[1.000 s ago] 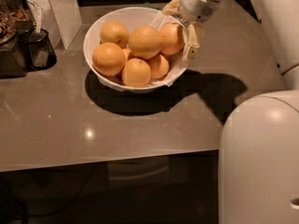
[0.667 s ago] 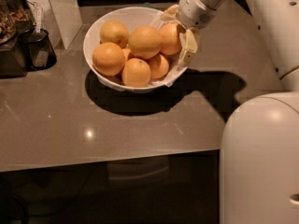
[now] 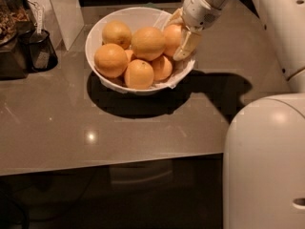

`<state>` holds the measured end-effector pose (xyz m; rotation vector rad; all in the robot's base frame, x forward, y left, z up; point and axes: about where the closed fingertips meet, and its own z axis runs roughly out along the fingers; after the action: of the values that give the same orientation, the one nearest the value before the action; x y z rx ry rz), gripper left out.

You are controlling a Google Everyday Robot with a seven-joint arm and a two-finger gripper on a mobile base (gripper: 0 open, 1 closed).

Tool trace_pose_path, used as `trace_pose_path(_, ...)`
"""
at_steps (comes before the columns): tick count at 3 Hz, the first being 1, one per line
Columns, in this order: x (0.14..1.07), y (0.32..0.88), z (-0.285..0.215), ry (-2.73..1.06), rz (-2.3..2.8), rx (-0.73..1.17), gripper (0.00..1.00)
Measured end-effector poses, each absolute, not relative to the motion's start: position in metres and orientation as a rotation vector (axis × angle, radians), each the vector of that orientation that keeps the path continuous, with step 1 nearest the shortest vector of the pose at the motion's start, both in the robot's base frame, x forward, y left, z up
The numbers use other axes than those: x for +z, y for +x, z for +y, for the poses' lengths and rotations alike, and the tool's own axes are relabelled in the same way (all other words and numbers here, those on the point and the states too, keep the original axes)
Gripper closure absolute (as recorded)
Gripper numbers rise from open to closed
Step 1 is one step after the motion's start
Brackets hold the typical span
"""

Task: Pick orange from white bowl

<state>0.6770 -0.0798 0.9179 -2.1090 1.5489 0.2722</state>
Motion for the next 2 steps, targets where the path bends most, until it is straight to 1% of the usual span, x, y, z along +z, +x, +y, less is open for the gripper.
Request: trace_pose_path(2, 0.9179, 0.677, -0.0798, -2.109, 1.549, 0.272, 0.89)
